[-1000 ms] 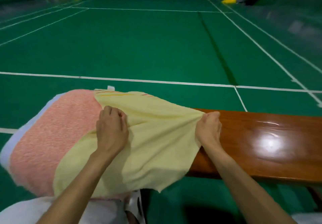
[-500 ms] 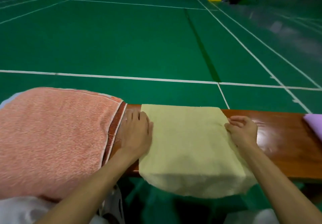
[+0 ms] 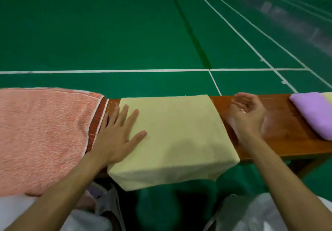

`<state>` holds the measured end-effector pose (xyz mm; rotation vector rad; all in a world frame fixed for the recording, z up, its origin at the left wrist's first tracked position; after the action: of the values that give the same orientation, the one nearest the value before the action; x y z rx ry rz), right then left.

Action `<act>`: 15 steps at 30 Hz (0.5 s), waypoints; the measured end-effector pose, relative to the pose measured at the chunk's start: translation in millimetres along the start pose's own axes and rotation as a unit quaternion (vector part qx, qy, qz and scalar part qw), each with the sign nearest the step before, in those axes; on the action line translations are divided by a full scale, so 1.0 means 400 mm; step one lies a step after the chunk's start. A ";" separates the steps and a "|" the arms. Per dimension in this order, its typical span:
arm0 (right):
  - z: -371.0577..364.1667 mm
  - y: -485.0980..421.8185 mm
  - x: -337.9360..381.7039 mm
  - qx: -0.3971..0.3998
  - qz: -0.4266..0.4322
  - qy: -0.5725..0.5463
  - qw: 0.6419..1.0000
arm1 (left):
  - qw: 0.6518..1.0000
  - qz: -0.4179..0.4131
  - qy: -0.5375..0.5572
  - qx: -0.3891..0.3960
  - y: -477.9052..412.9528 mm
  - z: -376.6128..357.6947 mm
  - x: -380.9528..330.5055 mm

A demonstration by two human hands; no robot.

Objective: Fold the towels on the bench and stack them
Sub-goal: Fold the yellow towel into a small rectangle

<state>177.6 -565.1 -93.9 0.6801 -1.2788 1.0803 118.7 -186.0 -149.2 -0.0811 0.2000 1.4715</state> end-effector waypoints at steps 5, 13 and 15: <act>-0.115 0.099 -0.006 0.241 0.216 0.319 0.891 | 0.999 -0.025 -0.007 -0.030 0.001 0.008 -0.052; -0.138 0.148 -0.074 0.327 0.164 0.531 0.764 | 0.999 -0.021 -0.025 -0.011 0.016 -0.009 -0.031; -0.117 0.146 -0.078 0.305 0.144 0.540 0.771 | 1.000 -0.016 -0.020 -0.014 0.029 -0.009 -0.032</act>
<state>145.4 -508.9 -142.7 0.1906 0.0129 1.7951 105.7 -198.0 -149.5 -0.0783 0.1451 1.4422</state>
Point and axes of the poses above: each hand's wrist, its own y-axis away from the middle knuckle, its own z-axis out of the back of the hand, x = y × z, the point moved 4 cm from there along -y, towards the middle knuckle, and after that the axes turned 4 degrees about x, right-handed, at the moved point
